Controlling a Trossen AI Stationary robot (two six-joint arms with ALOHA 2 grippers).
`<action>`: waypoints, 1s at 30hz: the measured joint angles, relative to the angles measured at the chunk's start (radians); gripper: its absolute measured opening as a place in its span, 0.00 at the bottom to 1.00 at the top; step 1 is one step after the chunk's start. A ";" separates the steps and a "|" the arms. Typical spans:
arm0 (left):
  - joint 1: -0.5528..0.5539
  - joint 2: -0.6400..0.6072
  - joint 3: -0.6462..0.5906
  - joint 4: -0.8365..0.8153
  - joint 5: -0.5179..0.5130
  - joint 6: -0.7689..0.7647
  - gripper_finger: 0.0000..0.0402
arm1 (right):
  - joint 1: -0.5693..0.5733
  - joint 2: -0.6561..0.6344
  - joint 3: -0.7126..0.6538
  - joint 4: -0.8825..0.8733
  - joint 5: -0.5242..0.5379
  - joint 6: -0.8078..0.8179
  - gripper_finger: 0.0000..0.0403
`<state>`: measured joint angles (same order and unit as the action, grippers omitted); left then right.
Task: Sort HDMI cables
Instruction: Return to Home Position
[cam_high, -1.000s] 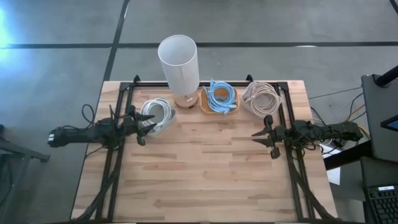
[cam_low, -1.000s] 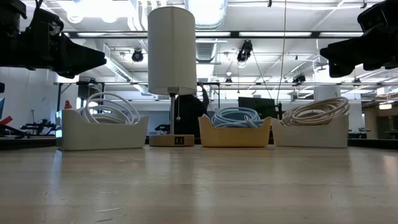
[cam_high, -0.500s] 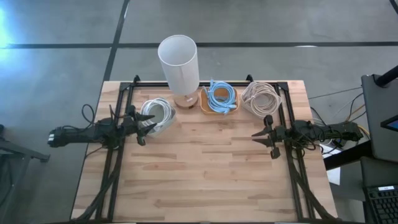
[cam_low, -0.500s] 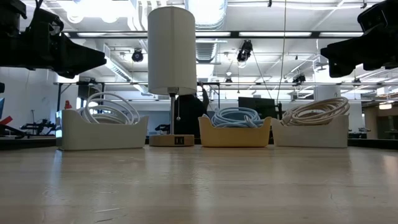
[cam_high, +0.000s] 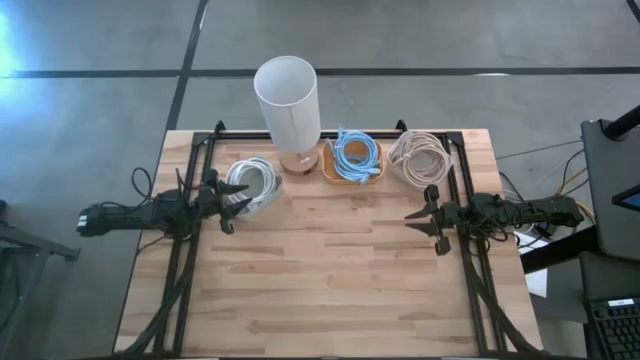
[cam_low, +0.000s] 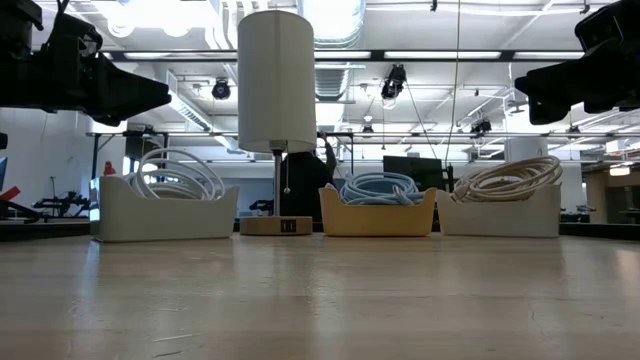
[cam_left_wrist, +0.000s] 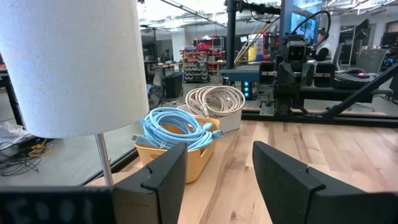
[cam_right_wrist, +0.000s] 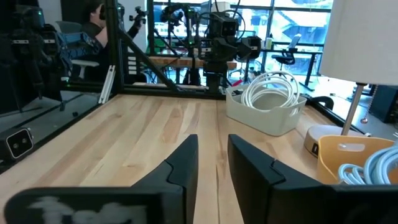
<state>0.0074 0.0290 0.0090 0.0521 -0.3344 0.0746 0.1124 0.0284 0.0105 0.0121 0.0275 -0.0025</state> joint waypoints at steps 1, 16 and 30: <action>0.000 0.000 0.000 0.000 0.000 0.000 0.48 | 0.000 0.000 0.000 0.000 0.000 0.000 0.21; 0.000 0.000 0.000 0.000 0.000 0.000 0.48 | 0.000 0.000 0.000 0.000 0.000 0.001 0.19; 0.000 0.000 0.000 0.000 0.000 0.000 0.48 | 0.000 0.000 0.000 0.000 0.000 0.001 0.20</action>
<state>0.0074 0.0292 0.0090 0.0521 -0.3344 0.0746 0.1124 0.0286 0.0105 0.0124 0.0276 -0.0013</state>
